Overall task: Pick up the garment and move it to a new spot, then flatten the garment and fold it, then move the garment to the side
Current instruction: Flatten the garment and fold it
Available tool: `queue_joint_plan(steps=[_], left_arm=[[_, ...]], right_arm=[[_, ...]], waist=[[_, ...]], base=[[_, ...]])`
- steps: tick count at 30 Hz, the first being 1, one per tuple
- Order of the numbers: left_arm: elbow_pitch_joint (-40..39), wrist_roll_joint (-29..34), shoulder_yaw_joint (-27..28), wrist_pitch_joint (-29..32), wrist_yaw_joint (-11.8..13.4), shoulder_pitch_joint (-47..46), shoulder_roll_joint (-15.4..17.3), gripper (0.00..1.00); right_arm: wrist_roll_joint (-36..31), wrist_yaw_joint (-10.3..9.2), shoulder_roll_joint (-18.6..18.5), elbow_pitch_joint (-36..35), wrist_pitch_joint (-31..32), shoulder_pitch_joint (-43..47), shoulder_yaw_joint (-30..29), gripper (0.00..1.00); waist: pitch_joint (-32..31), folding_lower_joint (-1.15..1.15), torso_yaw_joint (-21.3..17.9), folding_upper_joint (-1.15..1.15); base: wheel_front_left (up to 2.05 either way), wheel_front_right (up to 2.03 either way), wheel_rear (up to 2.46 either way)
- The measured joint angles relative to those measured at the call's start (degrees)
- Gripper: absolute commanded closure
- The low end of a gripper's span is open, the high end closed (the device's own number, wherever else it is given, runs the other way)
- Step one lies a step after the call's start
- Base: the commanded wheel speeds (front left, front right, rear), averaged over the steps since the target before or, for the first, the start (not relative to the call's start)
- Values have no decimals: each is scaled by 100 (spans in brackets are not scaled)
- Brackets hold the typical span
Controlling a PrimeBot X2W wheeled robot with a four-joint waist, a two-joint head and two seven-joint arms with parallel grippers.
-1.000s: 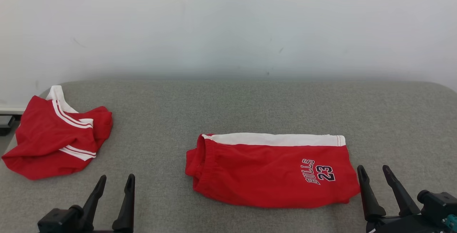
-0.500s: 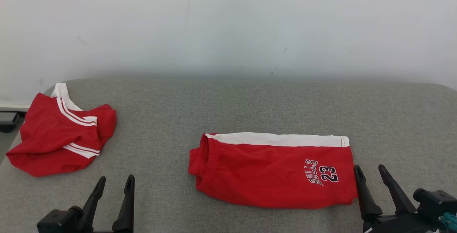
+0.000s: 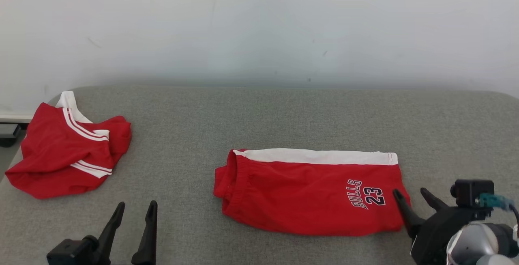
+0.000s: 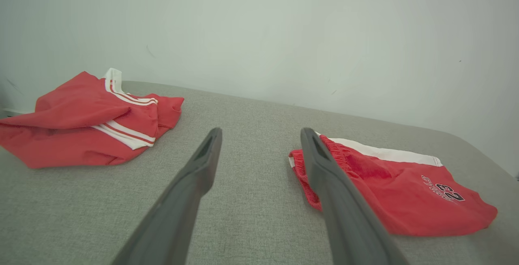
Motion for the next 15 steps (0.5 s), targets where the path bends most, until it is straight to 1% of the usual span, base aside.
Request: queue_joint_plan(steps=[2, 6, 11, 15], left_arm=[[7, -4, -42, 18, -19, -3, -10, 0], [97, -37, -59, -29, -118, -42, -25, 0], [281, -90, -62, -130, -209, -117, -73, 0], [371, -99, -96, -149, -258, -142, -99, 0]], right_arm=[[-131, -3, -3, 12, 604, -149, -144, 0], [-272, -3, -1, 58, 1484, -551, -534, 0], [-467, -4, -5, 494, 2365, -898, -1127, 0], [-335, -3, 1, 966, 2811, -1227, -1270, 0]], waist=[[20, 0, 13, 0], [82, 0, 70, 0], [97, 0, 189, 0], [96, 0, 276, 0]], base=[[0, 0, 0], [0, 0, 0], [0, 0, 0], [0, 0, 0]])
